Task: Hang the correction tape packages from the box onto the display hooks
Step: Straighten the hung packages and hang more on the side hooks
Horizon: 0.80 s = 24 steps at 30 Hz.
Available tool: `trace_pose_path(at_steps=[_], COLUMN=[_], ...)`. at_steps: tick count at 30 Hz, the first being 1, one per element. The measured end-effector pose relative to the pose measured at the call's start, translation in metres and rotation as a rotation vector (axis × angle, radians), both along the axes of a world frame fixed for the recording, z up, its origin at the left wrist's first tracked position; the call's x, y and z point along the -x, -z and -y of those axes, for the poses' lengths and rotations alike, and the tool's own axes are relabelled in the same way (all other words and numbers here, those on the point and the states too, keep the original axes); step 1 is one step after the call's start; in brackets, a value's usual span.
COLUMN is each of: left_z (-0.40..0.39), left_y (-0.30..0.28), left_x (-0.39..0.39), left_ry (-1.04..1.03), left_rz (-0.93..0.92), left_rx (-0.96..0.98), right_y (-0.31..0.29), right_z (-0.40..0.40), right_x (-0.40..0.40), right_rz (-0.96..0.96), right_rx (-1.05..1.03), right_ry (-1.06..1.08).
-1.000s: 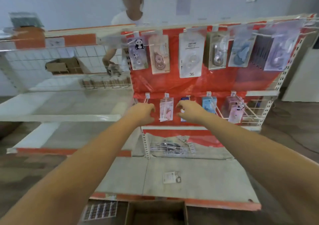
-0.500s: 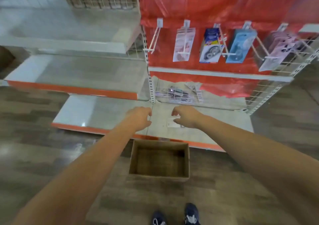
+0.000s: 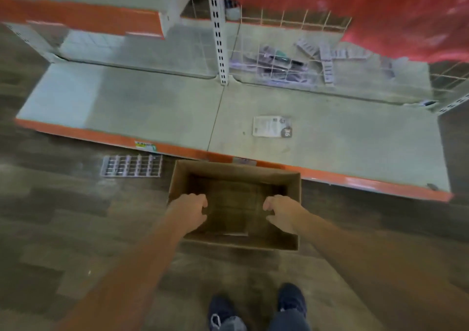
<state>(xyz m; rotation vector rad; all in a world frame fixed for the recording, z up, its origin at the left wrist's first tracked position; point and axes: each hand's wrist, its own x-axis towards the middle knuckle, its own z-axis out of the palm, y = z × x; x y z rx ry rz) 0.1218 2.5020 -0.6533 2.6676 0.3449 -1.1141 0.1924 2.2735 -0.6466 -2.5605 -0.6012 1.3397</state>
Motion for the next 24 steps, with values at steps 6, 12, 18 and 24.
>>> trace_pose_path(at_steps=[6,12,18,24], left_z=[0.004,0.009,-0.001,-0.019], left_y=[0.083,0.141,0.227,0.290], left_x=[0.006,-0.007,-0.026,-0.036], left_ry=[-0.073,-0.095,0.043,0.191], left_rz=[-0.132,-0.138,-0.169,-0.309], left_rx=[0.018,0.028,-0.094,-0.106], right_y=[0.091,0.150,0.246,0.304], right_z=[0.012,0.000,-0.046,-0.083], right_x=[0.004,0.002,0.009,0.026], right_rz=[-0.101,-0.121,-0.209,-0.232], right_rx=[0.077,0.044,-0.020,0.043], right_ry=[0.060,0.021,-0.164,-0.437])
